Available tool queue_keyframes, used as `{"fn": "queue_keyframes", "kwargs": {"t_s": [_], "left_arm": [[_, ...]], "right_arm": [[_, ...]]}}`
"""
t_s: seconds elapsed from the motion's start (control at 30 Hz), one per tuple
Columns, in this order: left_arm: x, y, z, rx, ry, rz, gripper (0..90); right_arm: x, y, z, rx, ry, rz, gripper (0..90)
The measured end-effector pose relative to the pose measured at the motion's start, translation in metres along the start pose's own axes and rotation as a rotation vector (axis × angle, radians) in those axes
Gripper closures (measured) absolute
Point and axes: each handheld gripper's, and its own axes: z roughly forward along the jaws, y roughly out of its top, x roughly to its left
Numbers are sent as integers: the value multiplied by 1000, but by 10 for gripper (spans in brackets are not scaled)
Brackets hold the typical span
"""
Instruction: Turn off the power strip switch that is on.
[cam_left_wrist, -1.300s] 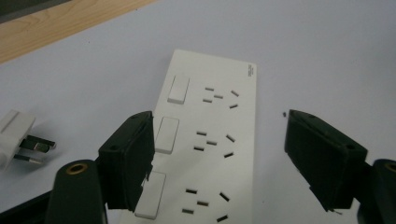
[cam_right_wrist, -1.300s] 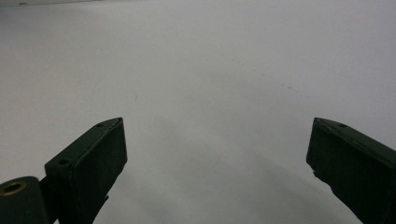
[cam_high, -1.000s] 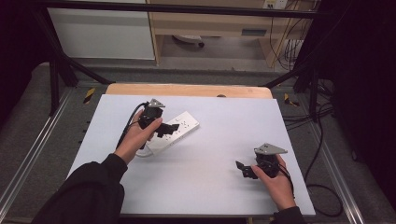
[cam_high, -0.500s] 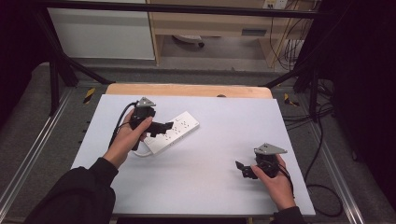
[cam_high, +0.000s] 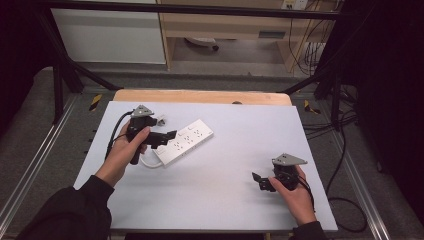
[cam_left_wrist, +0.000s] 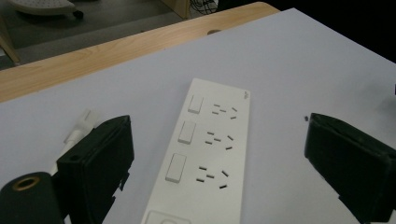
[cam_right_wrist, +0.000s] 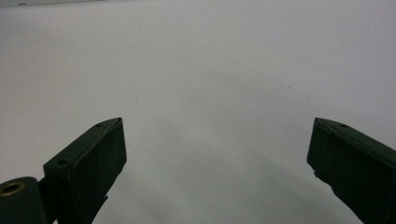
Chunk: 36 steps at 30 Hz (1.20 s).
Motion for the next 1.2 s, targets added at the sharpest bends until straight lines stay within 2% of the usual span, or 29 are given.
{"fn": "queue_keyframes", "kwargs": {"t_s": [0.43, 0.7, 0.9, 1.13, 1.2], "left_arm": [[8, -7, -30, -50, 13, -20, 84], [12, -20, -40, -17, 23, -20, 84], [13, -25, -49, -22, 41, -28, 85], [13, -36, -58, -25, 37, -49, 86], [12, -40, -61, -21, 40, -43, 86]], "right_arm": [[0, 0, 0, 3, -1, 0, 51], [0, 0, 1, 3, -3, -4, 51], [0, 0, 0, 2, -2, -1, 51], [0, 0, 0, 2, -3, 1, 51], [-1, 0, 1, 2, -3, -2, 51]]}}
